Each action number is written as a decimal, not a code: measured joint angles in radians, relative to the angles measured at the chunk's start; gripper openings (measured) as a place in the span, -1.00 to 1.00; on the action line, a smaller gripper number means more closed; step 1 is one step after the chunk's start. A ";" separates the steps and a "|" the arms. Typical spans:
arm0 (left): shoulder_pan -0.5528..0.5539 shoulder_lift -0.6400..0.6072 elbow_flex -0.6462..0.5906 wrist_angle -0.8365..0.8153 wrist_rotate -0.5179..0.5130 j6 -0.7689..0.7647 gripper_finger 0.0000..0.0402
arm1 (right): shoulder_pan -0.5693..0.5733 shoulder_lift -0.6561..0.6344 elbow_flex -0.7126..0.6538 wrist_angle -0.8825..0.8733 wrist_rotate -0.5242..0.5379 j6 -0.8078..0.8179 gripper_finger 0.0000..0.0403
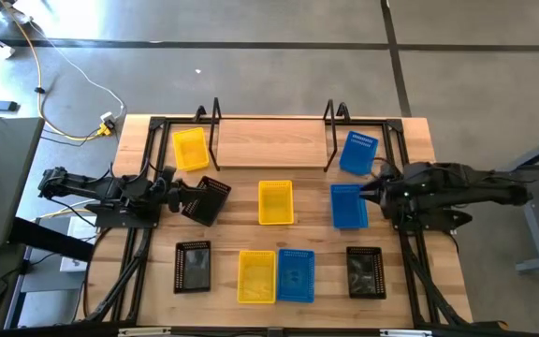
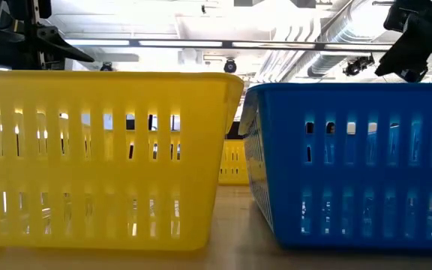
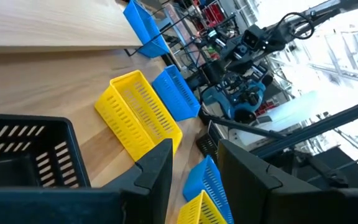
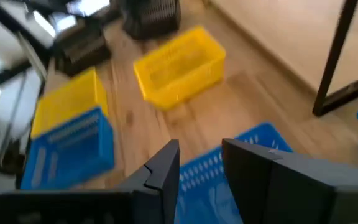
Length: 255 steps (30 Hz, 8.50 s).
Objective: Stack baskets on shelf by color
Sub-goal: Put the middle blue bin on the shelf, then put the top left black bin on the shelf
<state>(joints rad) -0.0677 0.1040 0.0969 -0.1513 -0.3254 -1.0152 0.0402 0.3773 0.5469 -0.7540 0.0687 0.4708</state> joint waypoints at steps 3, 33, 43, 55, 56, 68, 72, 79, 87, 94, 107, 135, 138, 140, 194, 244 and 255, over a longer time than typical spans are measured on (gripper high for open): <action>0.000 0.000 0.000 0.000 0.000 0.005 -0.42 | 0.000 0.095 0.052 -0.048 -0.028 -0.043 -0.48; 0.000 0.000 0.000 -0.001 0.000 0.042 -0.42 | 0.236 0.727 0.121 -0.063 -0.114 -0.158 -0.28; 0.000 0.000 0.000 -0.001 0.000 0.046 -0.42 | 0.249 0.869 0.121 -0.049 -0.103 -0.157 -0.28; 0.000 0.000 0.000 -0.001 0.007 0.085 -0.42 | 0.249 0.976 0.122 -0.038 -0.093 -0.090 -0.91; 0.000 0.000 0.000 -0.001 0.008 0.085 -0.42 | 0.249 0.975 0.122 -0.038 -0.091 -0.079 -0.95; 0.000 0.000 0.000 -0.001 0.096 0.077 -0.42 | 0.240 0.976 0.354 -0.073 -0.107 -0.048 -1.00; 0.000 0.000 0.000 -0.001 0.098 0.077 -0.42 | 0.223 0.976 0.452 -0.077 -0.095 -0.084 -1.00; 0.000 0.000 0.000 -0.001 0.098 0.077 -0.42 | 0.177 0.976 0.590 -0.075 0.004 -0.219 -1.00; 0.000 0.000 0.000 -0.001 0.099 0.111 -0.42 | 0.091 0.976 0.629 -0.057 0.248 -0.521 -1.00; 0.000 0.000 0.000 -0.001 0.099 0.119 -0.42 | -0.062 0.976 0.629 -0.049 0.318 -0.708 -1.00; 0.000 0.001 0.000 -0.001 0.101 0.119 -0.42 | -0.317 1.118 0.630 -0.012 0.192 -0.848 -1.00; 0.000 0.000 0.000 -0.001 0.106 0.120 -0.42 | -0.415 1.280 0.629 0.027 0.080 -0.859 -1.00; 0.000 0.000 0.000 -0.001 0.113 0.121 -0.42 | -0.426 1.280 0.629 0.035 0.080 -0.837 -1.00; 0.000 0.000 0.000 -0.001 0.113 0.121 -0.42 | -0.428 1.280 0.629 0.043 0.080 -0.835 -0.99; 0.000 0.326 0.416 -0.169 0.160 0.758 -0.42 | -0.251 1.281 1.029 -0.265 0.002 0.271 -0.53; -0.060 1.147 0.706 -0.780 0.316 1.105 -0.42 | -0.242 1.280 1.029 -0.431 0.035 0.221 -0.53; -0.060 1.240 0.706 -0.788 0.283 1.132 -0.42 | -0.242 1.280 1.028 -0.426 0.036 0.220 -0.53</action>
<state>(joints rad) -0.1272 1.3438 0.8032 -0.9389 -0.0422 0.1169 -0.2020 1.6573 1.5753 -1.1801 0.1047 0.6911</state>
